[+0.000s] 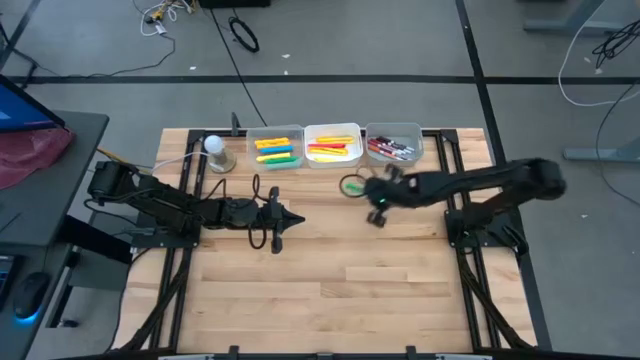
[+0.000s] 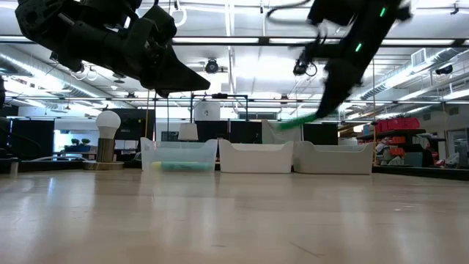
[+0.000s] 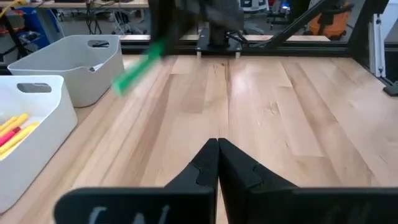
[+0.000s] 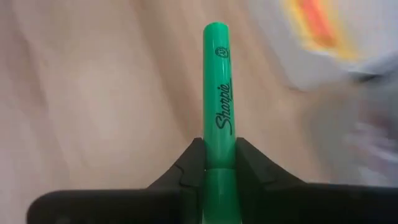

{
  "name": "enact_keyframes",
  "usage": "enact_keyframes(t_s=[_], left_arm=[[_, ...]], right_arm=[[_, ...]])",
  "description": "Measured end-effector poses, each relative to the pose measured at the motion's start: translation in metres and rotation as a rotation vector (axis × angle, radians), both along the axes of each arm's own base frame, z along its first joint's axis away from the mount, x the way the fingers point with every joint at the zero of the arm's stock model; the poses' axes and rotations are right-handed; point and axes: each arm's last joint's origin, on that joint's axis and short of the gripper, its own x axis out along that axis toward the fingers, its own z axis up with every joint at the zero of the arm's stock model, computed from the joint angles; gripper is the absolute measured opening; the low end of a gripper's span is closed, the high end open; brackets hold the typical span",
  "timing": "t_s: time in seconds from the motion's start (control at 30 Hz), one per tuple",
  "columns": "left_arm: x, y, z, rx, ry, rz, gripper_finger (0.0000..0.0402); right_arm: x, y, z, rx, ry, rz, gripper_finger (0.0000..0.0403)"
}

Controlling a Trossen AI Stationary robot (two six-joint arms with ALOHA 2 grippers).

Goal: Pick & Place Markers
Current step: Put the green highlighter pen into the transparent bin

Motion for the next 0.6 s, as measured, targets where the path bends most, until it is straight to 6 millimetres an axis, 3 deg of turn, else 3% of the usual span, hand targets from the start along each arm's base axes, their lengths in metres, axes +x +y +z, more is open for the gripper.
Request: enact_keyframes(t_s=[0.13,0.27,0.47,0.6], left_arm=[[0.000,0.001,0.000,0.035,0.003,0.016,0.0013],[0.000,0.002,0.000,0.048,0.001,0.049,0.0014],[0.000,0.002,0.001,0.047,-0.010,0.053,0.0014],[0.000,0.002,0.001,0.047,-0.010,0.053,0.0014]], right_arm=[[-0.033,-0.015,0.063,-0.139,0.147,-0.003,0.0048],[-0.056,-0.048,0.093,-0.187,0.328,0.010,0.0048],[-0.072,-0.110,0.085,-0.178,0.520,-0.020,0.0048],[-0.075,-0.138,0.073,-0.160,0.581,-0.064,0.0048]])
